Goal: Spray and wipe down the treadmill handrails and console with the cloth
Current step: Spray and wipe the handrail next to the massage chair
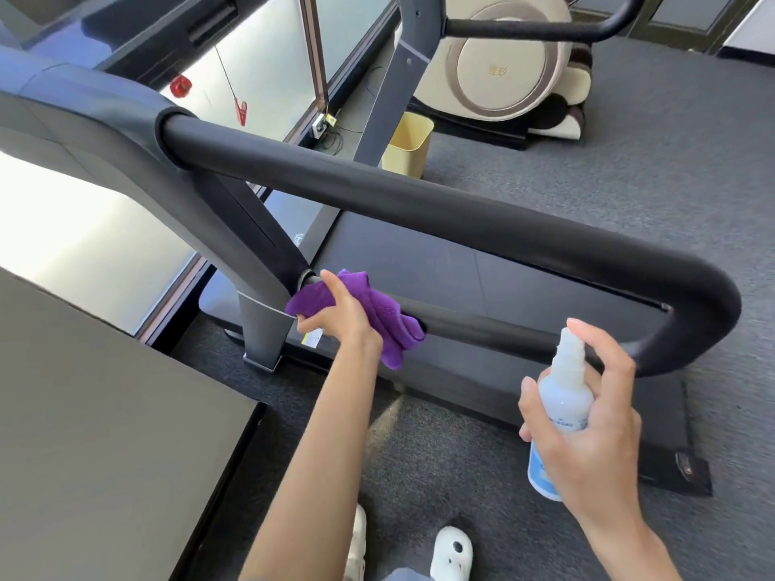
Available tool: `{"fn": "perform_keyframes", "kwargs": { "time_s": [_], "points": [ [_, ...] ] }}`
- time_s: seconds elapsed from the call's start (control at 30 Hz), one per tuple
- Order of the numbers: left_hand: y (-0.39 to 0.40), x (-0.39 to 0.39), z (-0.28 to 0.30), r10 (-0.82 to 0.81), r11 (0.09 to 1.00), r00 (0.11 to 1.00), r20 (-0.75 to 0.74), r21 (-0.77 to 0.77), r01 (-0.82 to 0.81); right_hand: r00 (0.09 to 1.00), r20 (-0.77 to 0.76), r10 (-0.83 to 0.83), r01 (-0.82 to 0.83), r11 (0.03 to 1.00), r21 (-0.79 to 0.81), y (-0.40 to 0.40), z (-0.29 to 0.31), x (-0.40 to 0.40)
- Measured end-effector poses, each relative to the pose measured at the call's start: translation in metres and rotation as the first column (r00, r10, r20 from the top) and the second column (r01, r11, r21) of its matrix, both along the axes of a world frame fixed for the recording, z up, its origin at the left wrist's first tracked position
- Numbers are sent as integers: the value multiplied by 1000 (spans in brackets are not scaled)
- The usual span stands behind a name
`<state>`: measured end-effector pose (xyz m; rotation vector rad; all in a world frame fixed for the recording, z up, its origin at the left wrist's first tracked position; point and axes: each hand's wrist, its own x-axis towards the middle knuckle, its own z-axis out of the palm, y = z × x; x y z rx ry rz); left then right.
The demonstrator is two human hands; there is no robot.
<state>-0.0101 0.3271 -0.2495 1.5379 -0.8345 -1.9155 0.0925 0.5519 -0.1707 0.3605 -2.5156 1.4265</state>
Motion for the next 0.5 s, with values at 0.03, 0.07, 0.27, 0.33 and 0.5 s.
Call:
{"fn": "perform_keyframes", "kwargs": {
  "time_s": [0.03, 0.07, 0.27, 0.33, 0.5],
  "points": [
    [2, 0, 1, -10, 1000, 1000, 3, -9, 10, 1000, -2, -6, 6, 1000, 0, 3, -1, -1],
    [9, 2, 1, -32, 999, 999, 8, -17, 32, 1000, 0, -11, 11, 1000, 6, 5, -3, -1],
    [100, 11, 1, -201, 978, 979, -39, 45, 203, 1000, 26, -10, 10, 1000, -4, 18, -8, -4],
    [122, 19, 0, -276, 959, 959, -62, 53, 280, 999, 46, 9, -9, 1000, -5, 21, -9, -6],
    [83, 18, 0, -209, 978, 978, -26, -15, 208, 998, 46, 35, -35, 999, -10, 30, -15, -18]
  ]
}}
